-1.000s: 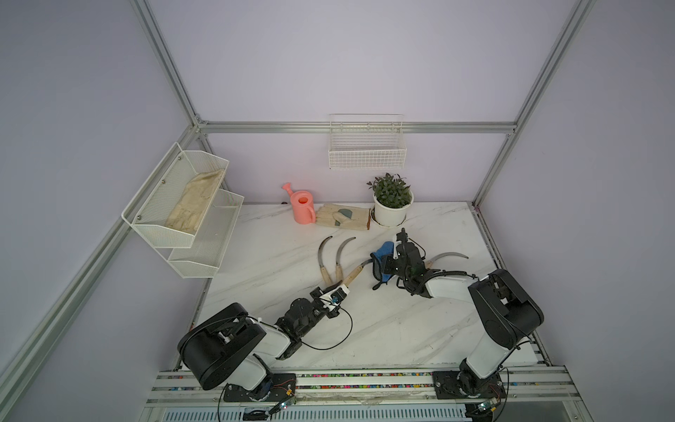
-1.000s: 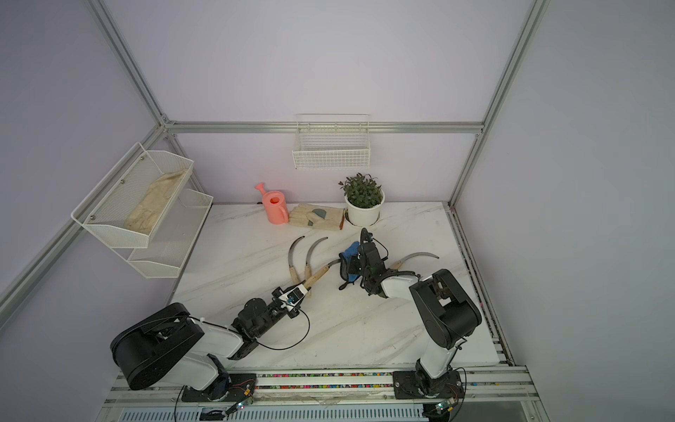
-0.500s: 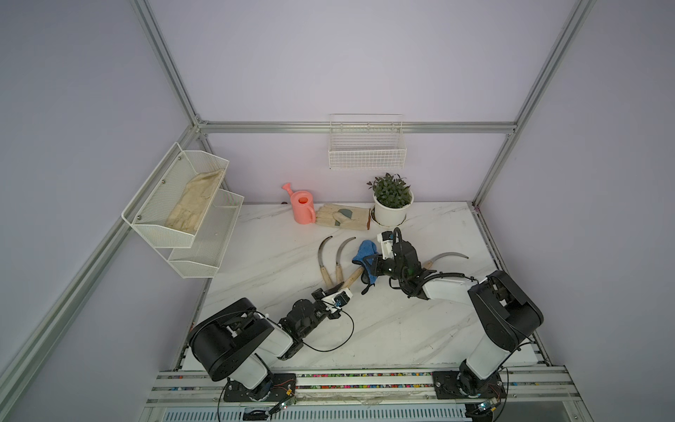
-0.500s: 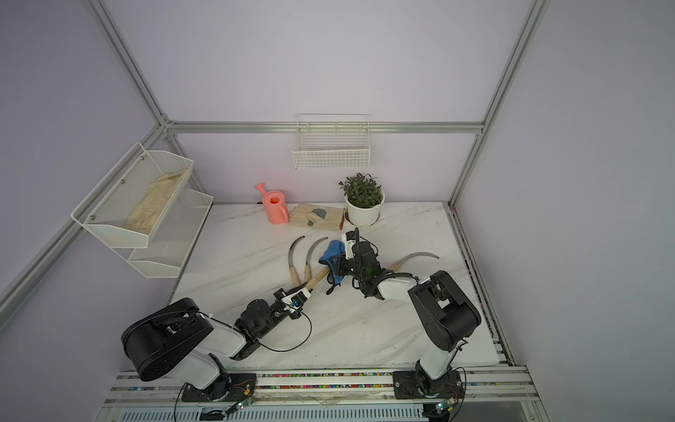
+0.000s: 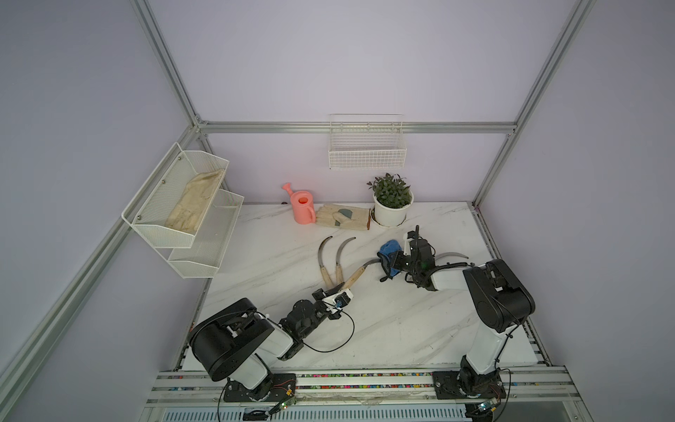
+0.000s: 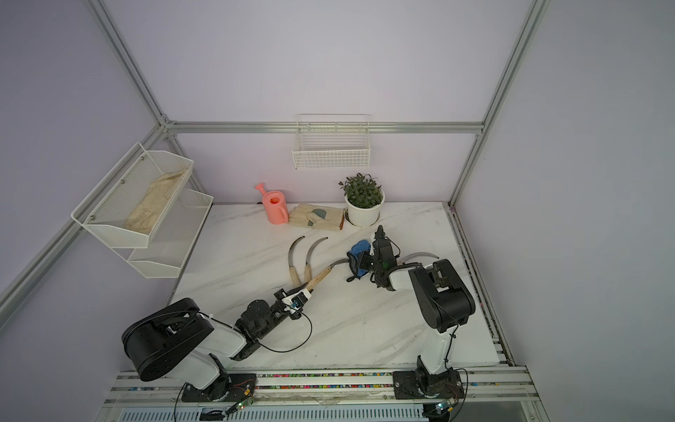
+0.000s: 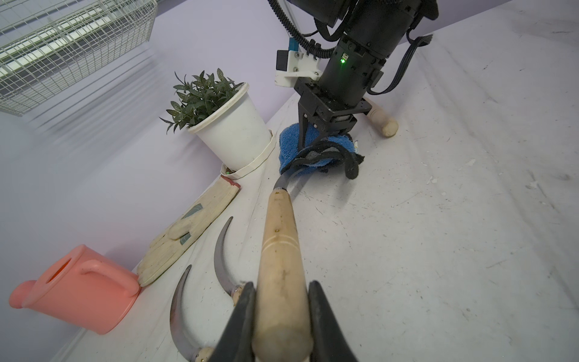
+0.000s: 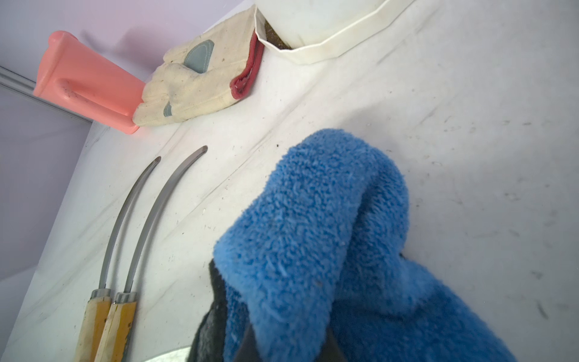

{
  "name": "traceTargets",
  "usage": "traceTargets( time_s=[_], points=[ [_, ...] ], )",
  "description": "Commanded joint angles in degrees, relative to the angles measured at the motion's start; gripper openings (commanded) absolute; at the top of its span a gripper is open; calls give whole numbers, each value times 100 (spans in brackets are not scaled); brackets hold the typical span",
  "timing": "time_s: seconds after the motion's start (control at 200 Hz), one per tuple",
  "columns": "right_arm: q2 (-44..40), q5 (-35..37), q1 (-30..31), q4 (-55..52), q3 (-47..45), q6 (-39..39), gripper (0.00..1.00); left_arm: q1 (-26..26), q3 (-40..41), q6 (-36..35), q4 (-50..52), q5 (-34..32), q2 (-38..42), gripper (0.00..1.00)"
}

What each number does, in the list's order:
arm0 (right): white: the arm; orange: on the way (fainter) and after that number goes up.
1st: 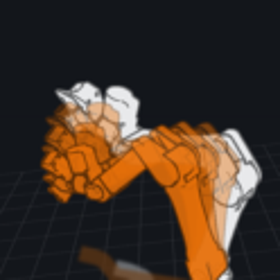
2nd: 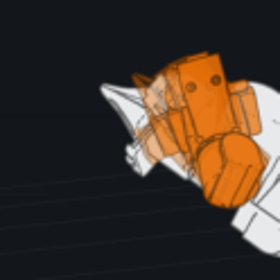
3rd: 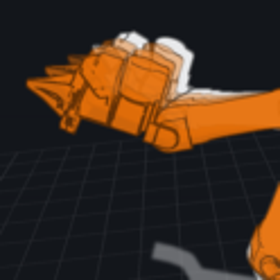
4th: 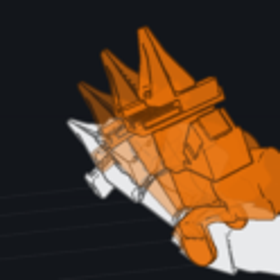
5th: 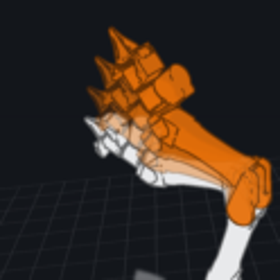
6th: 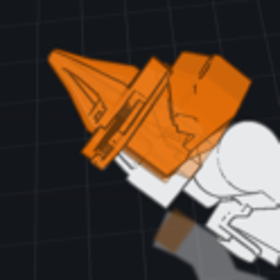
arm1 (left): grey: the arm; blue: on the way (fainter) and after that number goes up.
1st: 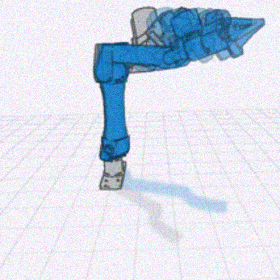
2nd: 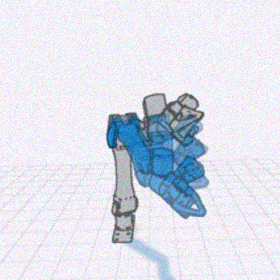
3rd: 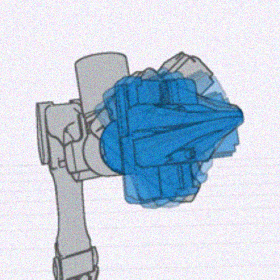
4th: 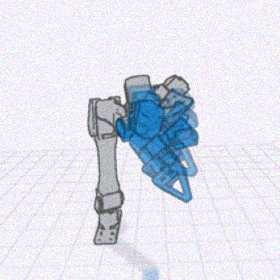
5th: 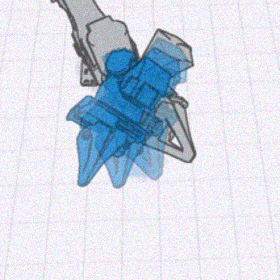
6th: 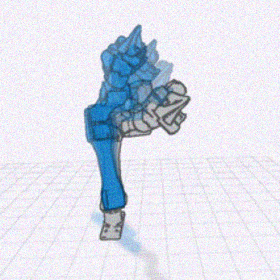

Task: Wipe small sickles with rags
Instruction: Wipe the small sickle.

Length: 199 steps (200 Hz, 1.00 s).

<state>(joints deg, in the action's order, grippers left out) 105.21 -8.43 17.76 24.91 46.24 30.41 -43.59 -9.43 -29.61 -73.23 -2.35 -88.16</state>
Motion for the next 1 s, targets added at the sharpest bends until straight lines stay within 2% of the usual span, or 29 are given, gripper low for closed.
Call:
traceTargets(
  time_s=[0.0, 0.335, 0.445, 0.515, 0.615, 0.83, 0.99],
  points=[
    [-56, -227, 32, -137, -97, -27, 0, -50, 113, -32, -455, 162, 97, 0],
    [-714, -575, 1313, -215, 262, -123, 0, -53, 113, 5, -455, 195, 124, 0],
    [-746, -620, 1397, -193, 246, -117, 0, -48, 117, 24, -452, 193, 126, 0],
    [-723, -272, 1397, -294, 211, -132, 0, -53, 109, 32, -454, 190, 104, 0],
    [-598, 87, 1196, -355, 103, -118, 0, -61, 117, 34, -448, 191, 109, 0],
    [-58, 123, 96, -324, -151, -53, 0, -57, 143, 65, -455, 200, 168, 0],
    [87, 60, -84, -249, -189, -75, 0, -61, 138, 67, -455, 191, 176, 0]
  ],
)
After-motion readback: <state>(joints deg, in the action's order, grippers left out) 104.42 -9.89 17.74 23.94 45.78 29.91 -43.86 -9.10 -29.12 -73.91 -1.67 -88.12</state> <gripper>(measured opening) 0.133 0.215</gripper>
